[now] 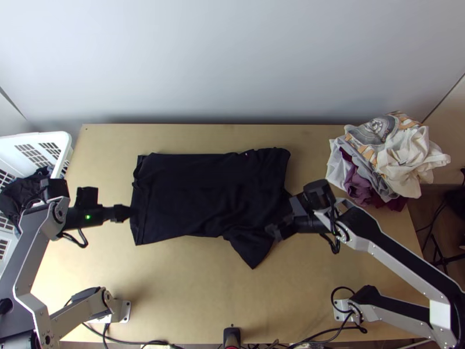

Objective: Fold the t-shirt

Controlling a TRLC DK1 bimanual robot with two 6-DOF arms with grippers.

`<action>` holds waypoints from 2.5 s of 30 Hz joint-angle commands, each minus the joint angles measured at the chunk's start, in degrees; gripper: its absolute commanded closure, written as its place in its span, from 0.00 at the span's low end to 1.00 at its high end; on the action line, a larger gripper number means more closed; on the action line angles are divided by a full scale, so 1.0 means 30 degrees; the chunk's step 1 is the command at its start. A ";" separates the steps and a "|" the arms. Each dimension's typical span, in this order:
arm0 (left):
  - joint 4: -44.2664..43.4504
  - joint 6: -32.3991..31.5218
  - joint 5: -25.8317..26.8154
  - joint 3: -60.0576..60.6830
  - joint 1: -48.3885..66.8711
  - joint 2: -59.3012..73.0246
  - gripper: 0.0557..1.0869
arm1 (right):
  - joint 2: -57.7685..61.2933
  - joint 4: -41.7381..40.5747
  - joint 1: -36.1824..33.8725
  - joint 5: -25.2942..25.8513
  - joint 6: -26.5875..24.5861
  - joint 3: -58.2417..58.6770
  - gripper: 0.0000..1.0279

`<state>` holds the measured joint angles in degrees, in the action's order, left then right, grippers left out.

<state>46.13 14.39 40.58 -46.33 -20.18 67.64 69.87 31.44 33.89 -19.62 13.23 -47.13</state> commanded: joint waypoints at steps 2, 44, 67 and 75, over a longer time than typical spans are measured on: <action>0.1762 0.2116 -0.0049 0.0999 0.0195 -0.0573 0.09 | -0.0759 0.2674 0.2327 -0.1313 0.0628 -0.0753 0.04; -0.3687 0.2058 -0.5498 0.1467 0.3301 0.6400 0.09 | 0.4163 -0.0812 0.4026 -0.1401 0.0540 0.1415 0.08; -0.1343 -0.2190 -0.1280 -0.3806 0.0810 0.5374 0.96 | 0.1233 -0.1691 0.1125 -0.0170 0.0628 -0.1603 0.97; -0.0669 -0.6409 0.0537 -0.7439 0.0576 0.4408 0.96 | 0.1614 -0.1105 -0.1335 -0.0668 0.0598 -0.4826 0.97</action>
<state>42.41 4.08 37.67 -59.88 -16.91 82.61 74.46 27.27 35.81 -20.86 14.98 -54.89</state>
